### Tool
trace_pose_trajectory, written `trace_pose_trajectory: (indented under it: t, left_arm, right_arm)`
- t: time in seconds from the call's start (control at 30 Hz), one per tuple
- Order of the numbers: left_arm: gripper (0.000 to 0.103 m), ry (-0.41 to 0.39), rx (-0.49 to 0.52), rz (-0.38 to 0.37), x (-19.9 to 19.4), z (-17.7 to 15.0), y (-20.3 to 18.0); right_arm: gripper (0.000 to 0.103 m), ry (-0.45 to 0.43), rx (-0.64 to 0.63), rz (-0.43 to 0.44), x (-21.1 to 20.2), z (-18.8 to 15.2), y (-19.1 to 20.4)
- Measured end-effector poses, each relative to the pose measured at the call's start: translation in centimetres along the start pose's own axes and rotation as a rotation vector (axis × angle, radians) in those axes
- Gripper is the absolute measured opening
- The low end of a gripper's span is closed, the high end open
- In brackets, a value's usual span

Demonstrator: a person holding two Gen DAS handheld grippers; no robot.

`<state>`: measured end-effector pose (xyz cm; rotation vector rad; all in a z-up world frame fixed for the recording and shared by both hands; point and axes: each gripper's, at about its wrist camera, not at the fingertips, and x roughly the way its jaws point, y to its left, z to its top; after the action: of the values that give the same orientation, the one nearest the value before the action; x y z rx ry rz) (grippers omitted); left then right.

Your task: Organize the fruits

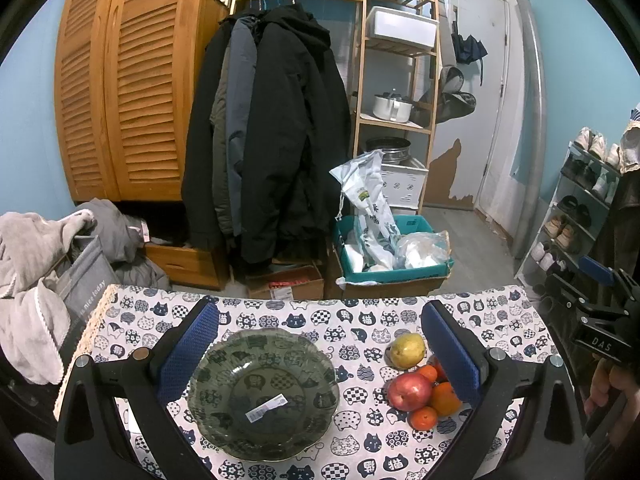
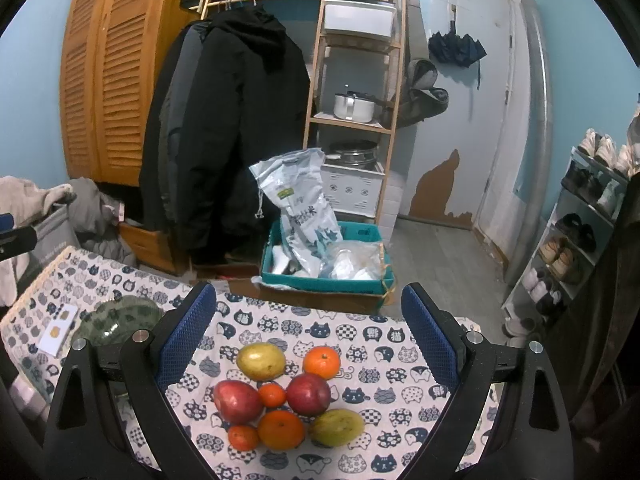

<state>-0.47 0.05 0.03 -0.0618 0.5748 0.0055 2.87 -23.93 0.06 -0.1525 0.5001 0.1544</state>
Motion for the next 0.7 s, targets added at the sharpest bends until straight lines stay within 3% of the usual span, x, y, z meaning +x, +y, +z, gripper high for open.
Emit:
trace_pose_trajectory:
  t: [0.43, 0.7]
  left_arm:
    - [0.102, 0.017, -0.002, -0.008, 0.5, 0.0, -0.7]
    - [0.102, 0.074, 0.02, -0.023, 2.8, -0.7, -1.9]
  right_arm:
    - [0.092, 0.009, 0.023, -0.007, -0.1, -0.2, -1.6]
    - [0.092, 0.091, 0.023, -0.026, 1.5, -1.5, -2.5]
